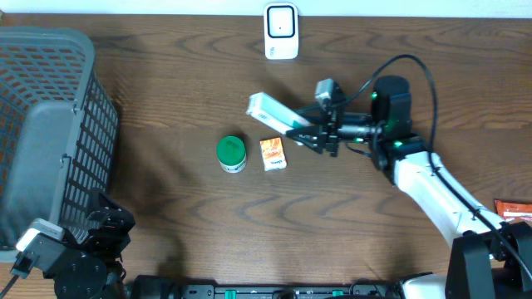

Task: Scan the item barcode
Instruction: 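Lift the Panadol box and swing it toward the scanner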

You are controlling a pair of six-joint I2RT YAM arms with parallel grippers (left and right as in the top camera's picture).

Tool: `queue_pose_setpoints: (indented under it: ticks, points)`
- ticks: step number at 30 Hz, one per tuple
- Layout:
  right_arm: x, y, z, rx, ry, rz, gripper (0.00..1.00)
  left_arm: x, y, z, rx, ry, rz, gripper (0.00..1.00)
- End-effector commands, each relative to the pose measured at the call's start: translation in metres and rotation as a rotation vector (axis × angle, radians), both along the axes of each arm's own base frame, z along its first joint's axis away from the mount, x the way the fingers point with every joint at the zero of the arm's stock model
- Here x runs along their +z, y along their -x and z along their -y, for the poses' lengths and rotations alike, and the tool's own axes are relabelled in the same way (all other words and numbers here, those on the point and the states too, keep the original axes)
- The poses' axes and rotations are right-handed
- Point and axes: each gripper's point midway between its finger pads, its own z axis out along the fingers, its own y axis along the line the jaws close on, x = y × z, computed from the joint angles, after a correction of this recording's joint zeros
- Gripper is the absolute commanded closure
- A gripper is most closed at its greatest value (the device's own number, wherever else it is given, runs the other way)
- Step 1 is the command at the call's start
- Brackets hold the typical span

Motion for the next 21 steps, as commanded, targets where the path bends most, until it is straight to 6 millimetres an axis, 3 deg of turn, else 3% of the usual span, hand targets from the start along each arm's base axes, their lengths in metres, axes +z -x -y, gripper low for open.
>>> queue_pose_setpoints:
  ticks: [1, 7, 12, 21]
  points:
    - [0.03, 0.032, -0.03, 0.144, -0.09, -0.118, 0.56, 0.0, 0.001, -0.001, 0.009, -0.002, 0.002, 0.02]
    - [0.054, 0.055, -0.068, 0.218, -0.138, 0.045, 0.63, 0.0, 0.001, -0.001, 0.009, -0.002, 0.002, 0.02]
    - [0.064, 0.065, -0.089, 0.219, -0.163, 0.118, 0.62, 0.0, 0.001, -0.001, 0.009, -0.002, 0.002, 0.02]
    - [0.064, 0.054, -0.087, 0.149, -0.167, 0.018, 0.66, 0.0, 0.001, -0.001, 0.009, -0.002, 0.002, 0.02]
